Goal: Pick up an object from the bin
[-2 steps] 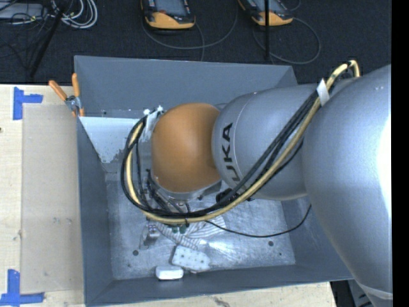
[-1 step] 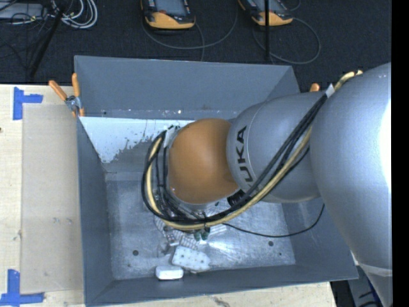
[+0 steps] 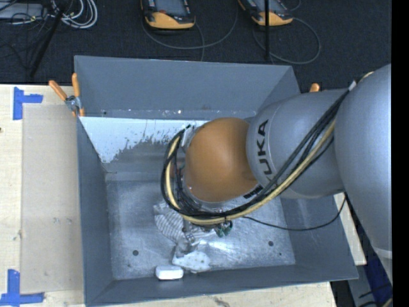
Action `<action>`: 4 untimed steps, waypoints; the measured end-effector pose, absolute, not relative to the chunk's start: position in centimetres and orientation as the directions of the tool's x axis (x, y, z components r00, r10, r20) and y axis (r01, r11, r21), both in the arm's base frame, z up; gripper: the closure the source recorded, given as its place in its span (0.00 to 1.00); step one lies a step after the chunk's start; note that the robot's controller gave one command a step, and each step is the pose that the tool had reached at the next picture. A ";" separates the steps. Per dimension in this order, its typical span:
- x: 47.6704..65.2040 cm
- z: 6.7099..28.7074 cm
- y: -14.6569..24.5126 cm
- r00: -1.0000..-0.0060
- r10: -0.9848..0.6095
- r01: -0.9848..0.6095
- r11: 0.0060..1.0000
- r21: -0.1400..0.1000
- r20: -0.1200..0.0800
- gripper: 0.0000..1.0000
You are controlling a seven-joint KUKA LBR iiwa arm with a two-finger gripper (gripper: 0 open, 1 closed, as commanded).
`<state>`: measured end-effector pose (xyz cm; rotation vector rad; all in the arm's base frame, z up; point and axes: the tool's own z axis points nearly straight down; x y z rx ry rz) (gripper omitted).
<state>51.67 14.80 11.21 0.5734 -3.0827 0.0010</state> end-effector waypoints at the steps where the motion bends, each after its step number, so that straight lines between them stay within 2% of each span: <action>1: 50.0 11.2 11.2 -0.940 -0.340 -0.340 0.940 0.001 0.002 0.00; 2: 50.6 8.9 9.2 -0.888 -0.459 -0.459 0.888 0.009 0.006 0.00; 3: 50.5 9.0 9.3 -0.888 -0.459 -0.459 0.888 0.008 0.007 1.00; 4: 50.5 9.0 9.3 -0.888 -0.459 -0.459 0.888 0.008 0.007 1.00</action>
Offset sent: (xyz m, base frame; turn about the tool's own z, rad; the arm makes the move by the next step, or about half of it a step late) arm -0.0140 -0.0672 -0.0421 -0.1159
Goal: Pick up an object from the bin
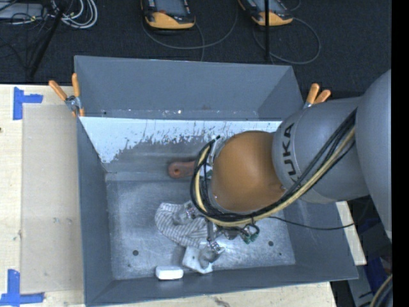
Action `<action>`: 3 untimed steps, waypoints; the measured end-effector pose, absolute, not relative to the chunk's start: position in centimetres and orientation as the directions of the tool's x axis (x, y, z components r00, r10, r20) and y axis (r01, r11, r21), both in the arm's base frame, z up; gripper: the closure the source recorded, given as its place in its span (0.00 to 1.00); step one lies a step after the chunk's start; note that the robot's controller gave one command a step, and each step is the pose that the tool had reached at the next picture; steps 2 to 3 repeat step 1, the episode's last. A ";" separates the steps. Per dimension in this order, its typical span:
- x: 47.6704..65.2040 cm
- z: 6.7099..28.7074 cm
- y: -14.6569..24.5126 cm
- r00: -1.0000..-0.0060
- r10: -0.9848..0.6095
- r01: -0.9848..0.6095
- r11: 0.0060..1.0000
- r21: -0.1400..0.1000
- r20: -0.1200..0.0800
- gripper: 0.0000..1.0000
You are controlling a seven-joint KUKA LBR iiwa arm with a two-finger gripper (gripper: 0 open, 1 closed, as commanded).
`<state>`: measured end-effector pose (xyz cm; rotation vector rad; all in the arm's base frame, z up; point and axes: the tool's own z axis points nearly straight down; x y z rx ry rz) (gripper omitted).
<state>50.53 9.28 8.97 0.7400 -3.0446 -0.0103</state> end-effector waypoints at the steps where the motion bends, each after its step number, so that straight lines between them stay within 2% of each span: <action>1: 50.4 9.1 9.3 -0.888 -0.459 -0.459 0.888 0.009 0.010 1.00; 3: 50.4 9.1 9.3 -0.888 -0.459 -0.459 0.888 0.009 0.010 1.00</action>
Offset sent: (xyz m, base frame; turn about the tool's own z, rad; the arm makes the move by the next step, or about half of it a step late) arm 0.0000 -0.0001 0.0509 0.0000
